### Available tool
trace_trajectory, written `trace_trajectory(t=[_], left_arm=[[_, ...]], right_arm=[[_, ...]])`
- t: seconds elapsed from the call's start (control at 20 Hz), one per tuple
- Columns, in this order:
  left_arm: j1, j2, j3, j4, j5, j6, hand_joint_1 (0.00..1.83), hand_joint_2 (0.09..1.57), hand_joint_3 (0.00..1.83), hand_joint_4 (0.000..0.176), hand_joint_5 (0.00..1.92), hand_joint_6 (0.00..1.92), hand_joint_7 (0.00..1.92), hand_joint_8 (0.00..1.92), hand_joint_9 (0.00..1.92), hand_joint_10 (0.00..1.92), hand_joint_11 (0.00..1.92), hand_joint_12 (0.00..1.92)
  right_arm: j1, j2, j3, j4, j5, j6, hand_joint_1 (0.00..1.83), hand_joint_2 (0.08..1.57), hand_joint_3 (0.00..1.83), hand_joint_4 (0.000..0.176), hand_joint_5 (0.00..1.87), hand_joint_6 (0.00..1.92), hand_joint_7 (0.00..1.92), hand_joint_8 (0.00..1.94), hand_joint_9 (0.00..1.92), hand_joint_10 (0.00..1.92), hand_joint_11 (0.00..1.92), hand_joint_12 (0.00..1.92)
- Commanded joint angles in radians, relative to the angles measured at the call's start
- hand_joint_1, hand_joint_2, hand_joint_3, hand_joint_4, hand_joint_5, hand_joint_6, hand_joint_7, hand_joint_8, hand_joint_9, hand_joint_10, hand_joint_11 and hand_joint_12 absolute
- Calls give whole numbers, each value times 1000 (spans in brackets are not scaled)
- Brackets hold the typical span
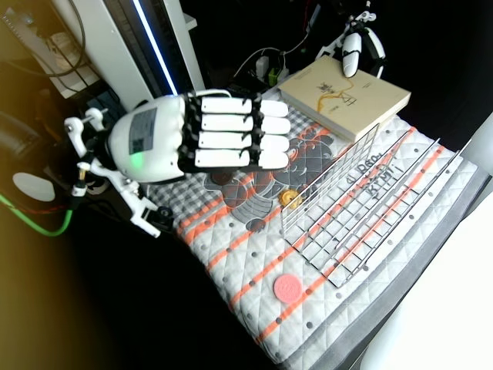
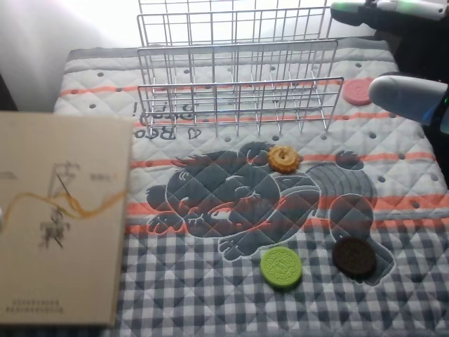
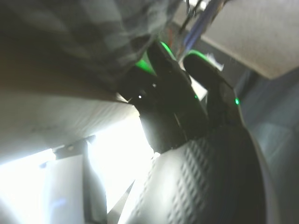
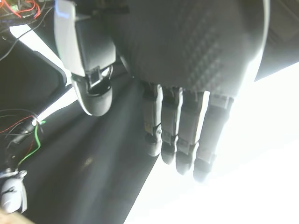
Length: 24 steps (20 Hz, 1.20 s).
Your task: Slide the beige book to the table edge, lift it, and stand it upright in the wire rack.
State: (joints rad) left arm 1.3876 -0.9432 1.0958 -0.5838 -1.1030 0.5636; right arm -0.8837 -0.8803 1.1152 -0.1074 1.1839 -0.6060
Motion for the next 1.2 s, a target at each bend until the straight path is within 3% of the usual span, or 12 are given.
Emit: trace_trajectory(t=[0.0, 0.05, 0.15, 0.3, 0.4, 0.45, 0.5, 0.65, 0.95, 1.15], left_arm=[[-4, 17, 12, -42, -147, -1, 1222, 1192, 0, 0, 992, 951, 665, 1465, 504, 1233, 202, 1728], [-4, 20, 13, -51, -155, 0, 1330, 1181, 0, 0, 936, 950, 812, 1298, 653, 1424, 300, 1583], [-5, 30, 17, -82, -192, 2, 1363, 1135, 0, 0, 945, 909, 988, 1039, 785, 1360, 439, 1342], [-12, 33, 17, -127, -274, -5, 1377, 1094, 0, 0, 1035, 739, 1071, 888, 880, 1280, 623, 1299], [-29, 28, 17, -139, -309, -4, 1391, 1083, 0, 0, 1076, 559, 1085, 905, 928, 1299, 752, 1419], [-47, 25, 17, -140, -322, 1, 1382, 1112, 4, 0, 974, 715, 1011, 1017, 882, 1348, 817, 1421], [-77, 19, 18, -135, -334, 16, 1389, 1097, 0, 0, 1041, 601, 1047, 982, 922, 1331, 829, 1435], [-157, -6, 33, -104, -369, 26, 1386, 1101, 1, 0, 977, 775, 1034, 1000, 913, 1259, 834, 1353], [-346, -78, 90, 6, -403, 16, 1374, 1128, 1, 0, 912, 982, 957, 1032, 876, 1288, 796, 1226], [-468, -120, 133, 75, -404, 9, 1367, 1148, 0, 0, 938, 948, 890, 1153, 813, 1386, 766, 1371]], right_arm=[[6, 4, -2, 35, 121, 1, 101, 1299, 2, 0, 420, 9, 433, 9, 461, 14, 468, 27], [6, 4, -3, 35, 121, 1, 97, 1297, 1, 0, 424, 10, 442, 11, 467, 15, 471, 27], [6, 4, -3, 35, 121, 1, 96, 1311, 5, 0, 424, 7, 446, 9, 476, 13, 488, 30], [6, 1, -2, 35, 121, 1, 114, 1321, 4, 0, 435, 6, 455, 7, 485, 9, 501, 28], [6, -1, -2, 36, 121, 1, 132, 1321, 0, 0, 450, 7, 471, 8, 493, 7, 521, 28], [6, -1, -2, 36, 121, 1, 130, 1321, 0, 0, 452, 7, 475, 8, 497, 8, 532, 31], [6, -2, -2, 38, 121, 1, 114, 1322, 1, 0, 451, 5, 480, 7, 508, 8, 539, 28], [1, -3, -2, 44, 121, 1, 107, 1319, 0, 0, 447, 1, 469, 0, 492, 1, 516, 14], [-34, 1, -9, 75, 153, 1, 124, 1312, 0, 0, 443, 2, 461, 2, 500, 1, 516, 5], [-53, 2, -10, 96, 173, 1, 150, 1320, 1, 0, 451, 3, 460, 0, 485, 1, 528, 9]])
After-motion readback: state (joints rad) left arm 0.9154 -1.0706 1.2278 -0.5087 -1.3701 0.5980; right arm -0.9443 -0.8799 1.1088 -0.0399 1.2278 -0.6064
